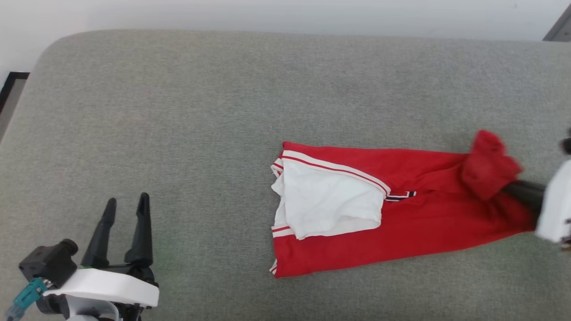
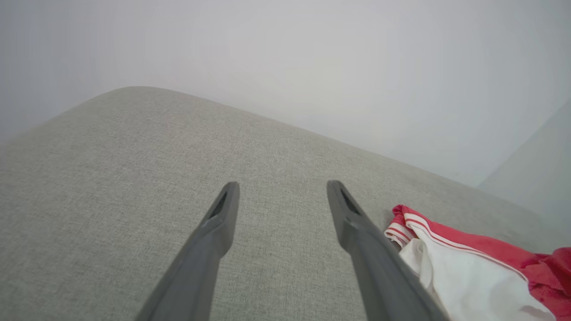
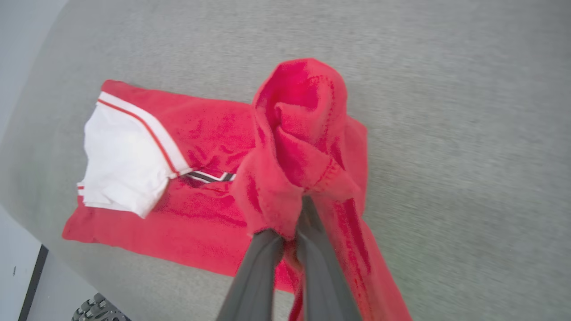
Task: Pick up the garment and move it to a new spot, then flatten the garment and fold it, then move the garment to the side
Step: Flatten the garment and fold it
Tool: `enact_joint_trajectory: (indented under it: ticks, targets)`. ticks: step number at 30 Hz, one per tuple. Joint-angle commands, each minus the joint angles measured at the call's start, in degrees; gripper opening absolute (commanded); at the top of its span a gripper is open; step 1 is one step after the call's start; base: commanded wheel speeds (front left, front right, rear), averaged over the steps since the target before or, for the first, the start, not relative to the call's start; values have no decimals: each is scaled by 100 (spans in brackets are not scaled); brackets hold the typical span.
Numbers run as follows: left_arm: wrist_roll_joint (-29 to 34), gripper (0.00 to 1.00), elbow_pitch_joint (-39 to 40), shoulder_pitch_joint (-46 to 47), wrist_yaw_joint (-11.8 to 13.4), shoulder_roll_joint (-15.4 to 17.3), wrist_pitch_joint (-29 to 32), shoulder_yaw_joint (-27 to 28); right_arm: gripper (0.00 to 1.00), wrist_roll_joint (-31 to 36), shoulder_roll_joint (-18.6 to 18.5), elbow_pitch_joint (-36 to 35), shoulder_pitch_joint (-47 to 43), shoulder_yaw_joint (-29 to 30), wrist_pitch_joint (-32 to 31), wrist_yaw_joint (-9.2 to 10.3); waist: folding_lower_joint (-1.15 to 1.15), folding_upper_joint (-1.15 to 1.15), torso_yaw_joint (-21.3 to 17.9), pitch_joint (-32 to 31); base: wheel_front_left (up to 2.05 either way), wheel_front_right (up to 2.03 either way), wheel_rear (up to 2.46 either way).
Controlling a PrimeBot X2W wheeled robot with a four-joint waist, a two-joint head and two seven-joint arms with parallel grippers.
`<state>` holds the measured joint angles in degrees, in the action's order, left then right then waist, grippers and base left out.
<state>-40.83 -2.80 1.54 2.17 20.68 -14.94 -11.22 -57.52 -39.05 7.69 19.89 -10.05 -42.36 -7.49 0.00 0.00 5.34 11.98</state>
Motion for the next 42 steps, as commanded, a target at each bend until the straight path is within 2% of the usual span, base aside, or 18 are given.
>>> enact_joint_trajectory:
  ticks: [1, 9, 14, 23, 24, 25, 26, 27, 35, 42]
  targets:
    - [50, 100, -15, -47, -41, -16, -31, -28, 0, 17, 141, -203, -45, -172, -40, 0, 0, 0, 66, -42, 0, 0, 0]
    - [33, 100, -138, 108, -135, -106, 18, -185, 0, 97, 644, -468, 284, -885, -95, 0, 0, 0, 369, -107, 0, 0, 0]
    - [39, 100, -251, 245, -212, -190, 46, -323, 0, 144, 935, -257, 563, -1404, -52, 0, 0, 0, 662, -138, 0, 0, 0]
    - [-25, 100, -433, 380, -317, -335, 21, -394, 0, 198, 1209, 222, 999, -2178, 156, 0, 0, 0, 1039, -102, 0, 0, 0]
    - [-22, 100, -449, 395, -328, -352, 16, -395, 6, 209, 1209, 290, 1042, -2260, 165, 0, 0, 0, 1061, -96, 0, 0, 0]
    - [-27, 100, -465, 404, -324, -367, 11, -386, 35, 214, 1220, 330, 1090, -2318, 190, 0, 0, 0, 1073, -93, 0, 0, 0]
    - [-36, 100, -477, 408, -335, -374, 11, -375, 49, 199, 1229, 366, 1146, -2362, 231, 0, 0, 0, 1081, -91, 0, 0, 0]
    - [-32, 100, -485, 406, -344, -376, 6, -358, 100, 174, 1241, 407, 1187, -2406, 251, 0, 0, 0, 1080, -91, 0, 0, 0]
    - [-28, 100, -495, 307, -390, -367, -9, -201, 100, -24, 1079, 170, 1407, -2635, 287, 0, 0, 0, 864, -126, 0, 0, 0]
    - [51, 100, -448, 247, -384, -315, -21, -80, 100, 38, 773, -129, 1433, -2435, 733, 0, 0, 0, 521, -207, 0, 0, 0]
